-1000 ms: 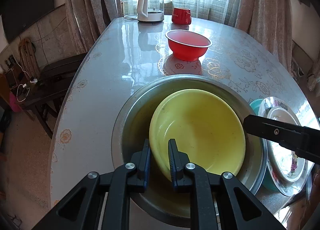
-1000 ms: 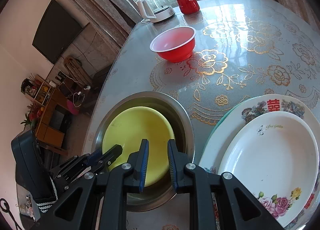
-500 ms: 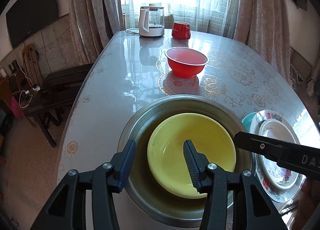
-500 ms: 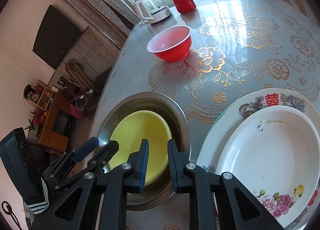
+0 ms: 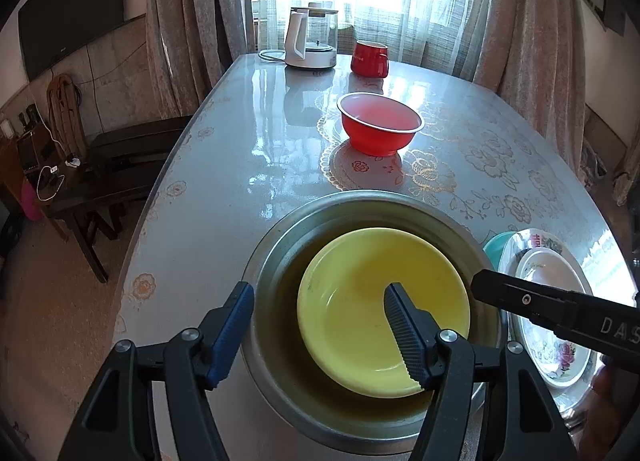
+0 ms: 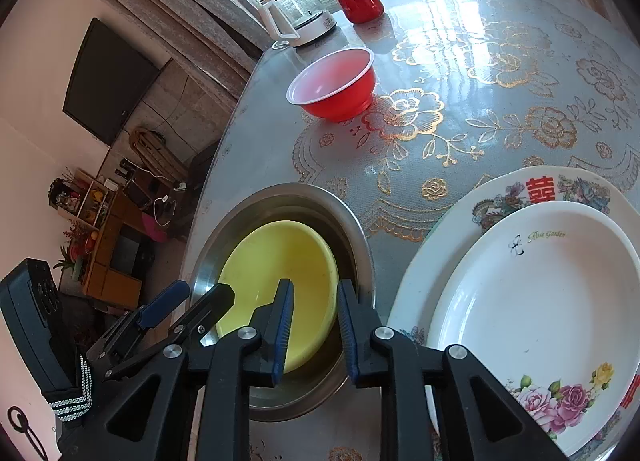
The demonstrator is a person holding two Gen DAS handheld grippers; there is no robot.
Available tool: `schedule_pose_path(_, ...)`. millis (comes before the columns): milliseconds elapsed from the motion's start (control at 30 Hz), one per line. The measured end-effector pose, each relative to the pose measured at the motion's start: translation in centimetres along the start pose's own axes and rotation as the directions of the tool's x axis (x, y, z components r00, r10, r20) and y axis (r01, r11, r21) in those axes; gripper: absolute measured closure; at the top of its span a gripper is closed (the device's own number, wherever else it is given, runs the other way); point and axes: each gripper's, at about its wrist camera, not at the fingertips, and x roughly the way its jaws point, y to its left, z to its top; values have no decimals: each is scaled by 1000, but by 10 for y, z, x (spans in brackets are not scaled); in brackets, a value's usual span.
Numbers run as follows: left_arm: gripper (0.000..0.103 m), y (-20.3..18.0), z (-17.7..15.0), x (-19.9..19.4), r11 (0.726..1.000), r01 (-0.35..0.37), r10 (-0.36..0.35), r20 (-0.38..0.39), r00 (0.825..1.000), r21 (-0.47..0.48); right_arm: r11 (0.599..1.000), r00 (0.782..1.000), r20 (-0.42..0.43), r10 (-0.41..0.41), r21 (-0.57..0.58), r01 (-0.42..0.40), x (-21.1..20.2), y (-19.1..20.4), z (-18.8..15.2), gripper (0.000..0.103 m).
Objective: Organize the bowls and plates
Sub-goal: 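Open both grippers to release the yellow bowl, then withdraw both grippers and move toward the red-and-white bowl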
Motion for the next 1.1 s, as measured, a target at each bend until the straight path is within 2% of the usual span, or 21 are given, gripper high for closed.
schedule_pose_path(233, 27, 4, 5, 1, 1000, 8, -8, -10, 1000, -30, 1000, 1000, 11, 5, 15, -5, -4, -4, 5, 76)
schedule_pose_path(300, 25, 6, 8, 3, 999, 14, -15, -16, 1000, -41, 1000, 1000, 19, -12, 9, 12, -6, -4, 7, 73)
schedule_pose_path(533, 22, 9, 24, 5, 998, 10, -10, 1, 1000, -59, 998, 997, 49, -55, 25, 54, -13, -15, 26, 72)
schedule_pose_path(900, 21, 11, 52, 19, 997, 6, -6, 1, 1000, -75, 990, 989, 52, -138, 22, 137, -1, -32, 81, 68)
schedule_pose_path(1100, 21, 17, 72, 31, 994, 11, -11, -5, 1000, -113, 993, 993, 45, -105, 64, 102, 21, -43, 117, 64)
